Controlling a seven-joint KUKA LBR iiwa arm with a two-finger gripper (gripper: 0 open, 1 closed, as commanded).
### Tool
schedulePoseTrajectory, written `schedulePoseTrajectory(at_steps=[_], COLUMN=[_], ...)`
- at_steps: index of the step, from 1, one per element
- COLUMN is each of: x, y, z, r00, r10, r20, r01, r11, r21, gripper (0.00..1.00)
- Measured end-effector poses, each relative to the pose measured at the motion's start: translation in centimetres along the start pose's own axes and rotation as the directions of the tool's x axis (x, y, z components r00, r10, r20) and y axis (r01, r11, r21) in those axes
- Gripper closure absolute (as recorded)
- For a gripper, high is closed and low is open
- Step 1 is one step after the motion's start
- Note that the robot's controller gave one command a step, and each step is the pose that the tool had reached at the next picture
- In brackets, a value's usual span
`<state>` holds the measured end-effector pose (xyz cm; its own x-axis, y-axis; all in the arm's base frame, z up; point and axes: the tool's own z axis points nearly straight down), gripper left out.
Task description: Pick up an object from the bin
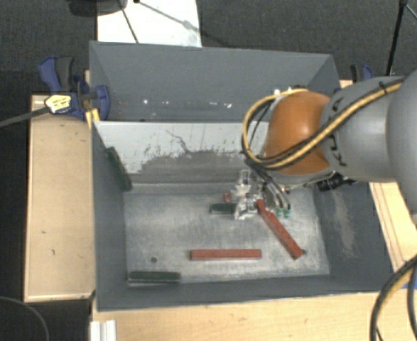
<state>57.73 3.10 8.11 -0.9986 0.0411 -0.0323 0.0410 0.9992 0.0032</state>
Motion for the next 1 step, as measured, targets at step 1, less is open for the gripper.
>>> schedulePoseTrajectory(at_steps=[1], x=[0.0], y=[0.0], z=[0.0], r00=[1.0], r10=[0.0], r20=[0.0], r01=[0.0], r11=[1.0], r21=[0.0], gripper=[1.0])
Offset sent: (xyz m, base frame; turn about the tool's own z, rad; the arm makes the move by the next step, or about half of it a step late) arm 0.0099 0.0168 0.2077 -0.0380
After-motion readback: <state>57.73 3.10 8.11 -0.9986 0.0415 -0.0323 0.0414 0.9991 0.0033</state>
